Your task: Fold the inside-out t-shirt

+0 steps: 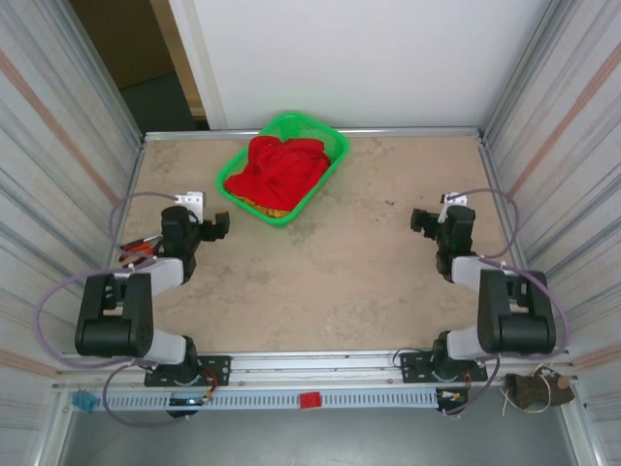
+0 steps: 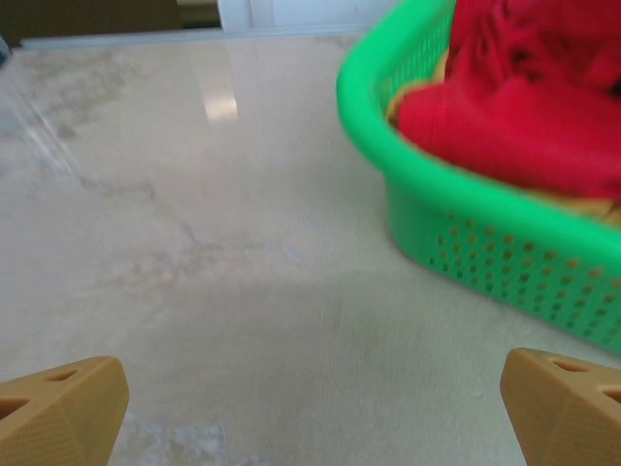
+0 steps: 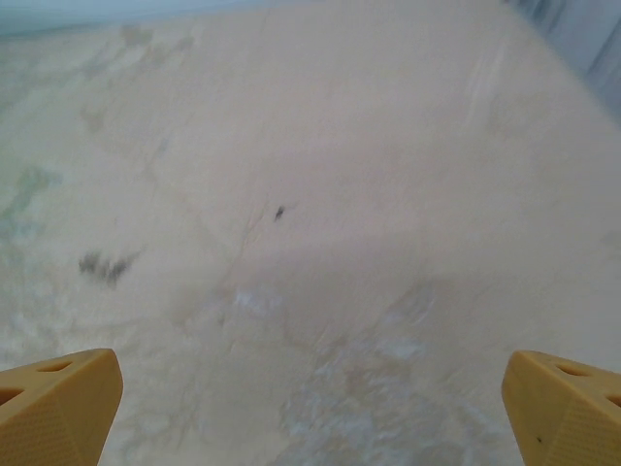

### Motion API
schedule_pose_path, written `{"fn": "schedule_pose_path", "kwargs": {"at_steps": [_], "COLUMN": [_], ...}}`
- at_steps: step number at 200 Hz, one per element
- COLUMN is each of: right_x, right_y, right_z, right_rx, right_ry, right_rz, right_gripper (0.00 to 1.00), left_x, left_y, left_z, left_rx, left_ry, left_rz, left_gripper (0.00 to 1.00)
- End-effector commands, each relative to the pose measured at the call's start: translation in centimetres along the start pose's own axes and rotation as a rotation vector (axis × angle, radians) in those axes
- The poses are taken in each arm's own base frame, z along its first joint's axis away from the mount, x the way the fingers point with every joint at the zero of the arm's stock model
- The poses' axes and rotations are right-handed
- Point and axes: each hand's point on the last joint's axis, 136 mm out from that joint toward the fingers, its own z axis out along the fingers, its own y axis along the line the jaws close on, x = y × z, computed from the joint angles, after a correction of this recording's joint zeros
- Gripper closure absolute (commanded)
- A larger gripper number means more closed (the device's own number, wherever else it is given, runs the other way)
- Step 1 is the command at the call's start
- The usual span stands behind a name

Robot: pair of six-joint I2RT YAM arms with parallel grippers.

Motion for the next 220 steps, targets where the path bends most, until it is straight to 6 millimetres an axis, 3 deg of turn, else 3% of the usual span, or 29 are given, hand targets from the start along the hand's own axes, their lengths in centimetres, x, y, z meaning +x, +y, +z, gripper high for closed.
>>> {"fn": "schedule_pose_path", "kwargs": {"at_steps": [1,21,33,42,56,68,80,103,130,155,162,166,175,193,220], "right_x": [-5.5,-9.3,-11.1,-11.9,-12.0,-11.7,-11.2,-9.8,-7.4,-7.2,-7.5,-7.7,-8.1,-9.0,-9.2], "right_y": [-0.5,0.3,-1.1,-1.8,-1.9,-0.7,1.7,7.2,14.0,17.5,17.8,17.9,17.9,17.1,15.4], "right_z": [-2.9,-6.2,-8.3,-10.1,-11.1,-11.6,-12.0,-13.2,-15.2,-17.8,-18.5,-18.9,-19.7,-21.1,-23.0], "right_rx": [0.077,0.059,0.114,0.093,0.016,-0.053,-0.155,-0.317,-0.428,-0.47,-0.468,-0.466,-0.457,-0.439,-0.432], "right_ry": [-0.054,-0.09,-0.151,-0.157,-0.125,-0.068,-0.007,0.142,0.33,0.38,0.372,0.366,0.353,0.332,0.31], "right_rz": [0.042,0.07,0.226,0.351,0.485,0.53,0.529,0.476,0.288,0.169,0.14,0.126,0.104,0.117,0.185], "right_gripper": [0.01,0.01,0.01,0.01,0.01,0.01,0.01,0.01,0.01,0.01,0.01,0.01,0.01,0.01,0.01], "left_x": [-2.9,-5.9,-8.0,-9.6,-12.7,-15.4,-18.0,-21.2,-20.4,-18.1,-17.9,-16.5,-15.4,-14.3,-13.9], "left_y": [1.5,2.1,2.4,2.6,2.4,2.4,2.6,2.0,1.0,-0.1,-0.8,-1.2,-2.9,-7.1,-14.9], "left_z": [-1.8,-3.8,-5.0,-5.6,-5.7,-4.9,-3.6,1.5,7.7,11.6,11.8,12.7,12.9,12.3,10.3], "left_rx": [-0.065,-0.091,-0.109,-0.118,-0.079,-0.034,0.004,0.125,0.214,0.289,0.309,0.319,0.373,0.465,0.618], "left_ry": [-0.024,-0.056,-0.049,-0.044,-0.053,-0.064,-0.051,0.025,0.172,0.262,0.287,0.324,0.353,0.402,0.442], "left_rz": [-0.045,-0.091,-0.13,-0.149,-0.157,-0.189,-0.238,-0.27,-0.269,-0.296,-0.296,-0.305,-0.312,-0.287,-0.24], "left_gripper": [0.01,0.01,0.01,0.01,0.01,0.01,0.01,0.01,0.01,0.01,0.01,0.01,0.01,0.01,0.01]}}
